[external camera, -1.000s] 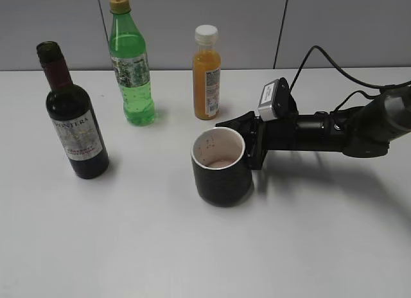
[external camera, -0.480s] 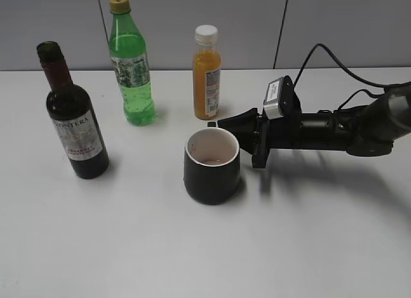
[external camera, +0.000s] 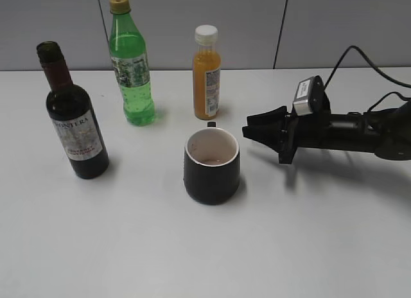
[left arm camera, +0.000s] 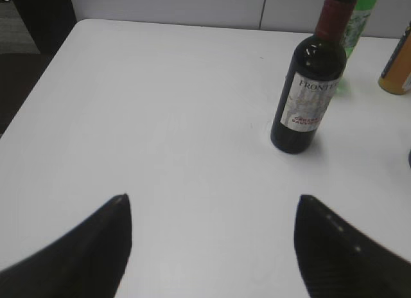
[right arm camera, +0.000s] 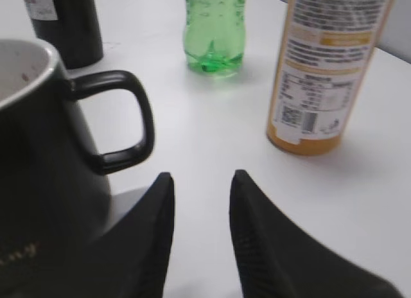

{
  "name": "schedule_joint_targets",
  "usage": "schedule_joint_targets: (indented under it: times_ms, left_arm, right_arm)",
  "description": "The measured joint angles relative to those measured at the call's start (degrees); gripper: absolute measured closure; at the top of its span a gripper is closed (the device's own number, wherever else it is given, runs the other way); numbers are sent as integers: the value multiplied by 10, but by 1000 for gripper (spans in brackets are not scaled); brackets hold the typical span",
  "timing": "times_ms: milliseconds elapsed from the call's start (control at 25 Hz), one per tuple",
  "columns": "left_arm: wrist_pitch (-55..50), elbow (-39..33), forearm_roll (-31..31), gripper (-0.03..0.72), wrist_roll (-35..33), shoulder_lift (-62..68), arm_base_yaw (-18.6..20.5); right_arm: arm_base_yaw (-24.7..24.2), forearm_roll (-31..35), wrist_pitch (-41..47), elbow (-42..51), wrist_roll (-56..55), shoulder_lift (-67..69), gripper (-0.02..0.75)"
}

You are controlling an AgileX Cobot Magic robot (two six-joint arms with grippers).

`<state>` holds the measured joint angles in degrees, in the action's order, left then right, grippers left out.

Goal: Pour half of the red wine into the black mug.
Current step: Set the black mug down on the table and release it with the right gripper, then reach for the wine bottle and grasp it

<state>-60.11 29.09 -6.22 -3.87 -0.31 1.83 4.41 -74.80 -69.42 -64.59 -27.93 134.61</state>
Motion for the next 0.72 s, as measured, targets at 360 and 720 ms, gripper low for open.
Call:
schedule_joint_targets:
  times_ms: [360, 720]
  left_arm:
    - [0, 0, 0, 99, 0, 0, 0]
    - [0, 0, 0, 99, 0, 0, 0]
  right_arm:
    - [-93, 104, 0, 0, -16, 0, 214]
    - [-120, 374, 117, 2, 82, -51, 159]
